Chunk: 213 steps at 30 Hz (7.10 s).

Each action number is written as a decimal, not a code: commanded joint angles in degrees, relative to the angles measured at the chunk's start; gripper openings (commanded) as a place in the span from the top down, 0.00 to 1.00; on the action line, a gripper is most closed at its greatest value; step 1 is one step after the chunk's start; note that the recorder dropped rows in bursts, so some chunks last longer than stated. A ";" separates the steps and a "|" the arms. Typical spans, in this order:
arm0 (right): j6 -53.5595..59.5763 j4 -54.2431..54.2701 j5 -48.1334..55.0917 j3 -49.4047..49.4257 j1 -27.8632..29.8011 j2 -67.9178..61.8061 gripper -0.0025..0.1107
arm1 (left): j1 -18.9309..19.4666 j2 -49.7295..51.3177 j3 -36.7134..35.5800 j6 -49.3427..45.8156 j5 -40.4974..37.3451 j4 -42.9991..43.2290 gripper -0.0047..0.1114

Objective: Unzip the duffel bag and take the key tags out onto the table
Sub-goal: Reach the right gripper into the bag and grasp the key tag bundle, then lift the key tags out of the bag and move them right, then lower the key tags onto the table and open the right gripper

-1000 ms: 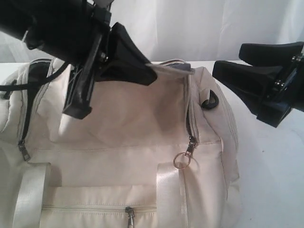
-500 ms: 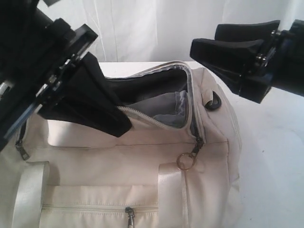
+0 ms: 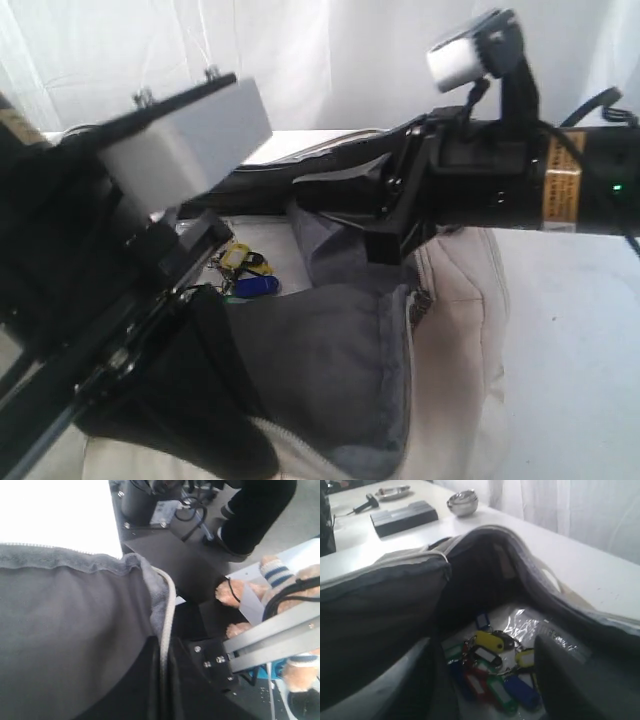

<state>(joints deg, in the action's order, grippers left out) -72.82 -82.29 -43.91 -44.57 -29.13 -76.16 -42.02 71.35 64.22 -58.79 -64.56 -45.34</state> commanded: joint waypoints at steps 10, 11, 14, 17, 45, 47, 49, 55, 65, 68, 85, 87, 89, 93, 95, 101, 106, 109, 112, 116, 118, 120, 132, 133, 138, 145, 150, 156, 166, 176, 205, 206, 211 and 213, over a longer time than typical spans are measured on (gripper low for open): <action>-3.42 -2.36 -5.79 -6.19 -10.68 -17.07 0.50 | -0.71 -4.44 -2.42 -1.40 -2.91 -0.14 0.84; -3.42 -2.24 -6.32 -6.20 -11.47 -17.80 0.50 | -0.71 -4.69 -2.42 -1.40 -2.91 -0.14 0.78; -3.42 -2.12 -6.32 -6.30 -13.07 -19.29 0.50 | -0.71 -4.97 -2.42 -1.40 -2.91 -0.14 0.55; -3.42 -2.12 -6.72 -6.30 -13.83 -19.69 0.50 | -0.71 -5.35 -2.42 -1.00 -3.04 -0.14 0.40; -10.50 -10.48 -2.50 -6.17 -37.57 -21.65 0.50 | -0.47 -28.96 5.60 51.72 8.38 61.43 0.44; -11.09 -10.48 -1.67 -6.17 -39.09 -22.27 0.50 | -0.47 -29.56 5.60 52.76 8.40 62.22 0.44; -11.35 -11.17 -0.14 -6.17 -40.88 -23.24 0.50 | -0.47 -29.97 5.60 52.76 8.52 62.59 0.44; -11.35 -9.98 -1.20 -6.17 -43.67 -25.35 0.50 | -0.47 -30.01 5.60 52.89 8.41 62.92 0.44; -6.87 -1.87 27.85 -6.28 -39.83 -7.17 0.50 | -0.47 -30.01 5.45 69.90 6.43 75.31 0.50; -6.99 0.38 54.71 -6.97 -39.83 -5.64 0.50 | -0.47 -30.26 1.84 72.62 7.55 79.98 0.50; -7.36 -3.40 60.20 -18.06 -35.25 -21.10 0.50 | -0.47 -35.75 -28.13 130.06 26.27 122.97 0.75; -7.36 -3.40 60.20 -18.67 -34.22 -23.38 0.50 | -0.47 -36.21 -29.48 136.28 24.86 127.26 0.75; -7.36 -3.40 60.20 -19.19 -33.11 -25.77 0.48 | -0.47 -36.43 -31.01 140.84 22.55 131.02 0.75; -8.68 -3.30 60.32 -20.34 -31.09 -29.83 0.36 | -0.47 -36.56 -33.70 142.45 19.77 133.05 0.75; -11.07 -3.02 60.32 -21.13 -30.40 -31.87 0.33 | -0.47 -36.56 -34.90 142.45 19.77 133.48 0.75; -18.55 -3.02 58.31 -23.86 -30.17 -37.17 0.33 | -0.47 -36.56 -37.69 142.45 19.88 134.48 0.75; -23.56 -2.53 53.59 -26.75 -30.17 -41.19 0.54 | -0.47 -36.56 -38.47 142.45 20.27 134.74 0.75; -23.56 -2.29 53.46 -26.75 -30.17 -41.22 0.86 | -0.47 -36.56 -38.47 142.48 20.15 134.63 0.75; -23.45 -2.13 54.34 -26.75 -30.17 -38.25 0.98 | -0.47 -36.56 -38.47 142.50 20.15 134.15 0.75; -22.31 -2.35 54.47 -26.75 -30.17 -29.85 0.98 | -0.47 -36.56 -38.47 142.77 20.15 133.89 0.75; -19.92 -2.35 54.59 -26.75 -30.17 -25.96 0.98 | -0.47 -36.56 -38.47 142.77 20.15 133.89 0.75; -17.45 -2.24 55.68 -26.75 -30.17 -22.06 0.98 | -0.47 -36.56 -38.47 142.77 20.15 133.89 0.75; 18.39 20.16 82.28 -26.63 -26.15 -5.83 0.98 | -0.47 -36.56 -38.47 142.77 20.15 133.89 0.75; 19.88 21.07 83.96 -26.63 -25.67 -5.21 0.98 | -0.47 -36.56 -38.47 142.77 20.15 133.89 0.75; 24.46 22.31 87.59 -25.36 -21.54 -0.13 0.98 | -0.47 -36.56 -38.47 142.74 20.15 133.70 0.75; 28.78 22.31 89.99 -21.94 -13.59 6.97 0.98 | -0.47 -36.56 -38.47 142.74 20.15 133.28 0.75; 31.76 22.42 91.15 -17.99 -7.42 8.73 0.98 | -0.47 -36.56 -38.47 142.74 20.15 133.17 0.75; 31.70 24.29 85.19 -9.60 -2.96 7.85 0.98 | -0.47 -36.56 -38.47 142.74 21.60 133.01 0.75; 29.09 30.17 68.46 4.30 -0.40 -3.06 0.98 | -0.47 -36.56 -38.47 142.54 22.99 133.01 0.75; 24.67 38.16 32.31 5.39 -4.06 -17.69 0.98 | -0.47 -36.56 -38.47 142.54 22.99 133.01 0.75; 26.74 33.78 70.98 -1.98 -10.73 -10.47 0.98 | -0.47 -36.56 -38.47 142.35 22.96 132.90 0.75; 27.65 33.78 72.17 -1.98 -10.14 -10.47 0.98 | -0.47 -36.56 -38.47 142.35 22.96 132.90 0.75; 29.34 33.69 73.50 -1.32 -8.45 -10.47 0.98 | -0.47 -36.56 -38.47 142.35 23.06 132.79 0.75; 29.34 33.22 74.10 -0.80 -8.21 -10.58 0.98 | -0.47 -36.56 -38.47 142.35 23.06 132.79 0.75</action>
<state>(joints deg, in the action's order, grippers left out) -44.27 -48.25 29.20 -46.12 -38.14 -87.19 -42.18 35.35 26.19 83.45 -41.21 86.98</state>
